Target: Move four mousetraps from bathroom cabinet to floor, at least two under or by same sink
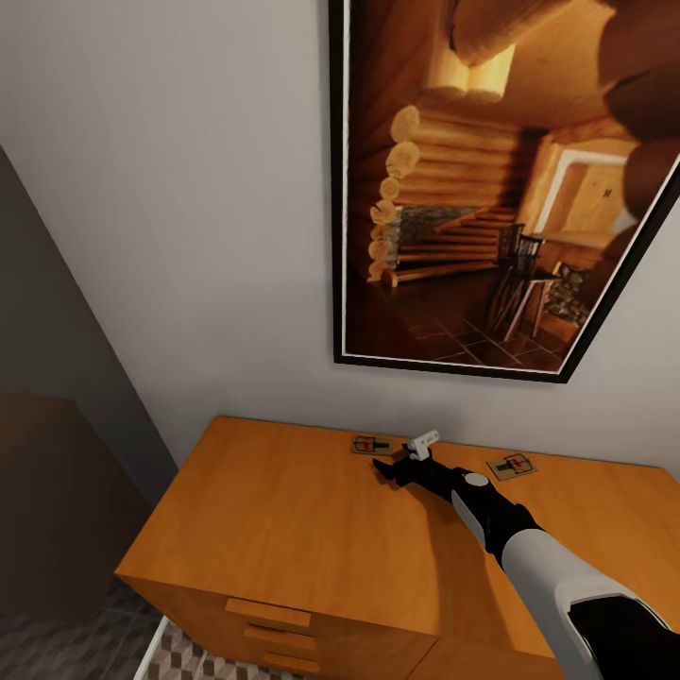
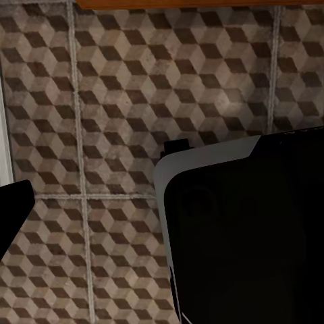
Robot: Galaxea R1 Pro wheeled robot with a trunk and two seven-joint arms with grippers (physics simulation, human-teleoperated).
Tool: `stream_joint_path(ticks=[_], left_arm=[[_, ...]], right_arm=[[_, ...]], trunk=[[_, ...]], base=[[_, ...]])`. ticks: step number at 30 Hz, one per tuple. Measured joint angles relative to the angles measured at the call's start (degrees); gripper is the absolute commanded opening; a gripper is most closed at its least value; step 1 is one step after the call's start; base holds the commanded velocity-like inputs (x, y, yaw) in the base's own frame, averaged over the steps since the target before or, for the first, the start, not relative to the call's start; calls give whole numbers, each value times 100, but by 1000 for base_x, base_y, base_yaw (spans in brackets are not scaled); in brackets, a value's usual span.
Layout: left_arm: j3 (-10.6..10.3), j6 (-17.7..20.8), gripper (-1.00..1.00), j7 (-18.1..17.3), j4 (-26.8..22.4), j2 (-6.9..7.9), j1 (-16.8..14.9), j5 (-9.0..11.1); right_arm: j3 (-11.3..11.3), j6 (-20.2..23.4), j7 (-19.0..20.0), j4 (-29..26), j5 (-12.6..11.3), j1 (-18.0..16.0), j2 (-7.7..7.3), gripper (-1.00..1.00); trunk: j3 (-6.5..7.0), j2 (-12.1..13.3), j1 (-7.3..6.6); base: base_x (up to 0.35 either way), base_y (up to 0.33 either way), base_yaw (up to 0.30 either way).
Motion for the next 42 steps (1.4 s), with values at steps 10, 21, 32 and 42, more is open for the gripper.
stream_joint_path(ticks=[10, 21, 32, 42], left_arm=[[0, 0, 100, 0, 0, 0, 0, -1], [0, 1, 100, 0, 0, 0, 0, 0], [0, 1, 100, 0, 1, -1, -1, 1], [0, 4, 100, 0, 1, -1, -1, -1]], right_arm=[[160, 9, -11, -90, 343, 1, 1, 100], [186, 11, -4, -111, 444, 1, 2, 100], [202, -3, 9, -117, 449, 2, -9, 100], [201, -3, 9, -117, 448, 2, -13, 100]], trunk=[[0, 0, 0], [0, 0, 0], [0, 1, 1], [0, 1, 1]], base=[[0, 0, 0], [0, 0, 0], [0, 0, 0], [0, 0, 0]])
